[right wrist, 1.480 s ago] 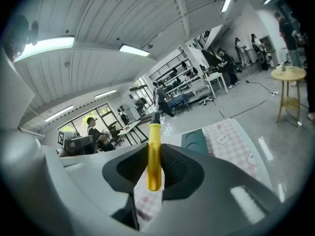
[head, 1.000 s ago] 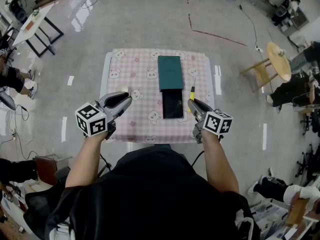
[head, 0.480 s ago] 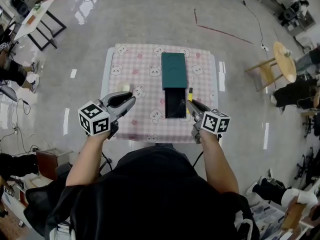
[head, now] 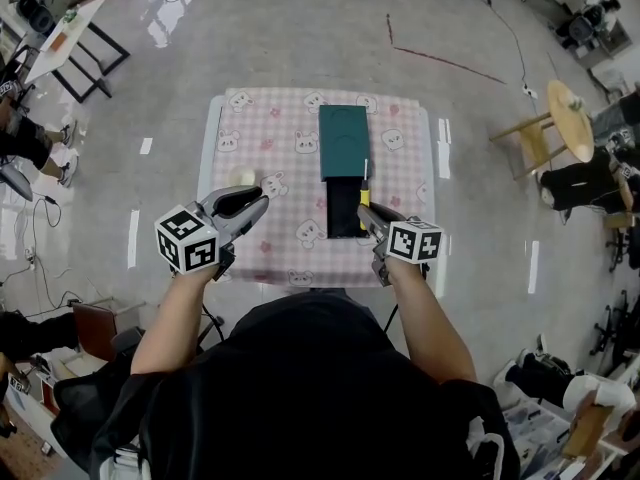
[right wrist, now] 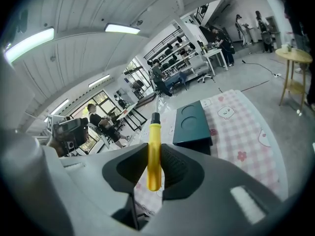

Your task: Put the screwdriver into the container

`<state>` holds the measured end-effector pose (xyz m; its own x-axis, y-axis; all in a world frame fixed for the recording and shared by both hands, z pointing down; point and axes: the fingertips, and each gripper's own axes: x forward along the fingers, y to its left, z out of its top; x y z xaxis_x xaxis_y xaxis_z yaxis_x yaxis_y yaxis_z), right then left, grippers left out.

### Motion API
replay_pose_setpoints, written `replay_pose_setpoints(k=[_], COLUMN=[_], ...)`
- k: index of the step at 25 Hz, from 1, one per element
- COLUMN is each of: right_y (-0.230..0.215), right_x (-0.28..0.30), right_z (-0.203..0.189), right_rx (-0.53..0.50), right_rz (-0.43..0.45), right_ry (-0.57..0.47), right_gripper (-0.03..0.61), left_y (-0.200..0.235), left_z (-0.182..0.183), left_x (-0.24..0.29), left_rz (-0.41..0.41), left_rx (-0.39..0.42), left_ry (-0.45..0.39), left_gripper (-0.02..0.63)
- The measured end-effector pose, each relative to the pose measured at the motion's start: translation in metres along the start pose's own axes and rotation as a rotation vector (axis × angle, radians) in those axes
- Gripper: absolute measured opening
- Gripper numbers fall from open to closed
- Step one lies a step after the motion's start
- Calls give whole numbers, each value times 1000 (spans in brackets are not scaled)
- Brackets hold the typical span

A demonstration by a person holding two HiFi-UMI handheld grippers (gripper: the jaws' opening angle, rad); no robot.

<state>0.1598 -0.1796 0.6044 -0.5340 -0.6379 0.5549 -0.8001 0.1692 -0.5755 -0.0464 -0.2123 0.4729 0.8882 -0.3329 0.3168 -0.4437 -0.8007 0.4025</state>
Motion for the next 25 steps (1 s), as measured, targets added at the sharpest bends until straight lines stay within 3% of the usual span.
replay_pose_setpoints(k=[25], right_y=[-46], right_x=[53], right_z=[-51], right_rx=[43], right_rz=[-21], right_ry=[179], right_gripper=[114], left_y=[15], left_z=[-28], left_x=[20], left_rz=[31], left_rx=[-74], left_ry=[66], left_gripper=[77])
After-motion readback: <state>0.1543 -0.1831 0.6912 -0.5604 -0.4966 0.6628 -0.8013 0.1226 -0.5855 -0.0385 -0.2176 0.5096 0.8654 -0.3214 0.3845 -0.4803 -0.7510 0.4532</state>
